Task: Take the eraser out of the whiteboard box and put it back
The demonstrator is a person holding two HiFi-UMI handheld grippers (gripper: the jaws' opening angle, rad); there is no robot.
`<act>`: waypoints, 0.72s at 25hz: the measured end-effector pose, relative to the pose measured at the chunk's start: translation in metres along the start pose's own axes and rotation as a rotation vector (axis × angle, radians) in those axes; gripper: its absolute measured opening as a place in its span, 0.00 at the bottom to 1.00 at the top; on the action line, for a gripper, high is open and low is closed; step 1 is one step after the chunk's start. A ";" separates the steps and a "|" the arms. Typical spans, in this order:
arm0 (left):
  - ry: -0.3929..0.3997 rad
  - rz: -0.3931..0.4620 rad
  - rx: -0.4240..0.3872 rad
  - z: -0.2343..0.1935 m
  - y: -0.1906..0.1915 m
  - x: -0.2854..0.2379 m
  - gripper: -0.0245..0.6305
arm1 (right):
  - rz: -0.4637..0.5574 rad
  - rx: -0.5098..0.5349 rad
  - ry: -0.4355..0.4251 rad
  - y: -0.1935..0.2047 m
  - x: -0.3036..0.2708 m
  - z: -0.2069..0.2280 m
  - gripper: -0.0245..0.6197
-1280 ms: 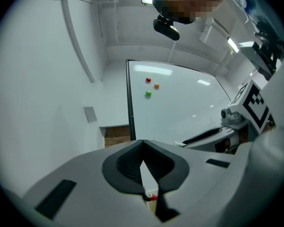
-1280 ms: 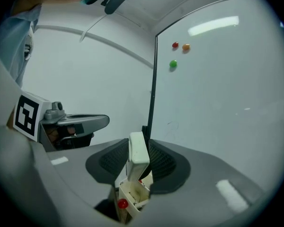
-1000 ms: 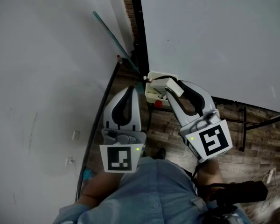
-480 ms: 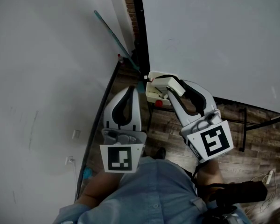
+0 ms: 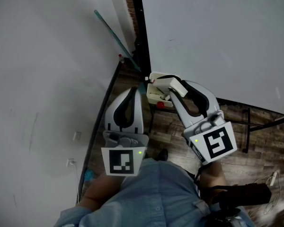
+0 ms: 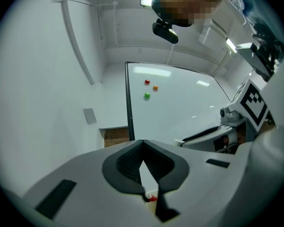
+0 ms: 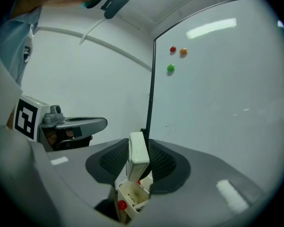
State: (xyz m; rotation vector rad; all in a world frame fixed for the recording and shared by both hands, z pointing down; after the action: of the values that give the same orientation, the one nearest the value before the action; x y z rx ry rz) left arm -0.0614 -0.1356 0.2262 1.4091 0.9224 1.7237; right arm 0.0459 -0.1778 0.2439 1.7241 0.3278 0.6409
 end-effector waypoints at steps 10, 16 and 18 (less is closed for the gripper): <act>-0.003 -0.017 0.003 -0.001 0.007 -0.003 0.04 | -0.007 -0.006 -0.001 0.005 -0.003 0.003 0.24; -0.007 -0.021 0.010 -0.003 0.009 -0.004 0.04 | -0.021 -0.004 -0.003 0.008 -0.005 0.004 0.24; -0.006 -0.022 0.009 -0.004 0.011 -0.005 0.05 | -0.025 -0.004 -0.008 0.010 -0.006 0.004 0.24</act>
State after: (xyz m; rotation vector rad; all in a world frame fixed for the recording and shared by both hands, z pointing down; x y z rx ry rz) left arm -0.0653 -0.1459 0.2325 1.4040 0.9399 1.7004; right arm 0.0418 -0.1867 0.2519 1.7161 0.3417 0.6158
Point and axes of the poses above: the fingertips, and each gripper's own axes: x backward along the fingers, z to its right, y out of its underside, the point moved 2 cm from there along x, backward along the fingers, and after that the axes turned 14 degrees about z, right-handed, at the moved point
